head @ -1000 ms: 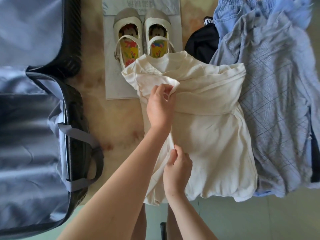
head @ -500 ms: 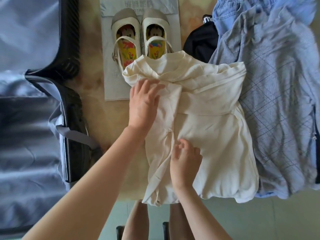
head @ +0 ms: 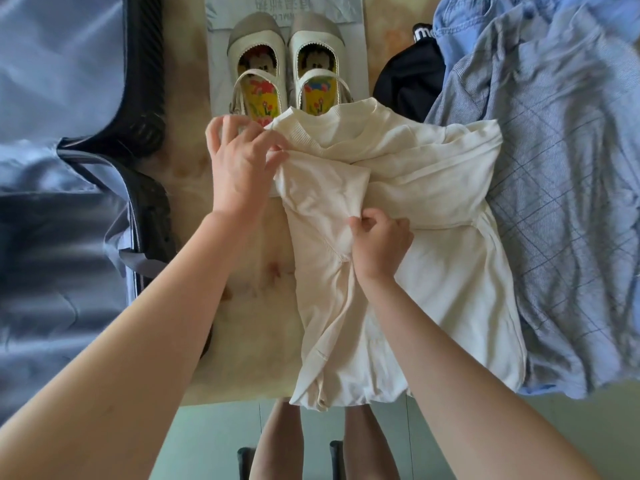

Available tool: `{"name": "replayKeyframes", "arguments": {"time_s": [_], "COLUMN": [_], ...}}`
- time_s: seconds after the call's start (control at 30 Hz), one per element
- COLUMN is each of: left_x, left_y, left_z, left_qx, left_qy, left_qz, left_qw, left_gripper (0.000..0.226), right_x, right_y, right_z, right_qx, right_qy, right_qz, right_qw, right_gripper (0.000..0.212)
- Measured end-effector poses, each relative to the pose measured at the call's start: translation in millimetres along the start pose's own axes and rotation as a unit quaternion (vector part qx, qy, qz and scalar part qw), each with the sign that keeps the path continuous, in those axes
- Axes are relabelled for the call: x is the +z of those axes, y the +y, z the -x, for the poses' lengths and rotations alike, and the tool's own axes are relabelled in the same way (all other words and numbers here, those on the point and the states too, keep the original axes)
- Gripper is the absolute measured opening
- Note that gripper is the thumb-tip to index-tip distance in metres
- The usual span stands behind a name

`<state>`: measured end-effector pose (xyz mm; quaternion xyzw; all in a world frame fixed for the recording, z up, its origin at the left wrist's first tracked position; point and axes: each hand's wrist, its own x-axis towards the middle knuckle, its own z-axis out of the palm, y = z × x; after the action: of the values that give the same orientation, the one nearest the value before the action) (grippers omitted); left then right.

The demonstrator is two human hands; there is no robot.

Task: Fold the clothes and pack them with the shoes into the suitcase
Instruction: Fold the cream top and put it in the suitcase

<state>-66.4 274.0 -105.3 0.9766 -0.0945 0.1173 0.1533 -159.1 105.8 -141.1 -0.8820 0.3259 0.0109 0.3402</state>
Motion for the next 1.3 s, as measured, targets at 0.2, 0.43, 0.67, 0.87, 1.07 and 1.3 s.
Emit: {"name": "replayKeyframes", "arguments": {"time_s": [0.2,0.43,0.67,0.87,1.07,1.3], "left_x": [4.7,-6.0,-29.0,-31.8,-30.5,-36.5], "left_y": [4.9,18.0,52.4,69.8,73.5,93.1], "left_z": [-7.5,15.4,164.1,227.4,235.7,272.4], "left_qx": [-0.011,-0.12,-0.352,-0.384,-0.345,-0.349], "left_qy": [0.037,0.017,-0.186,-0.329,-0.392,-0.343], "left_qz": [-0.002,0.082,0.257,0.278,0.21,0.236], "left_qw": [0.999,0.989,0.881,0.816,0.827,0.84], "left_gripper": [0.015,0.04,0.015,0.024,0.025,0.018], "right_x": [-3.7,-19.1,-21.6,-5.6,-15.0,-42.8], "right_y": [-1.6,14.4,51.3,41.6,42.2,54.7], "right_z": [-9.6,7.9,102.8,114.2,101.2,91.7], "right_qx": [-0.001,-0.048,-0.059,-0.002,-0.006,-0.017], "right_qy": [0.036,0.033,-0.045,-0.041,-0.097,-0.147], "right_qz": [-0.014,-0.004,0.099,0.125,0.089,0.059], "right_qw": [0.999,0.998,0.992,0.991,0.991,0.987], "right_gripper": [0.014,0.026,0.035,0.02,0.013,0.015]}}
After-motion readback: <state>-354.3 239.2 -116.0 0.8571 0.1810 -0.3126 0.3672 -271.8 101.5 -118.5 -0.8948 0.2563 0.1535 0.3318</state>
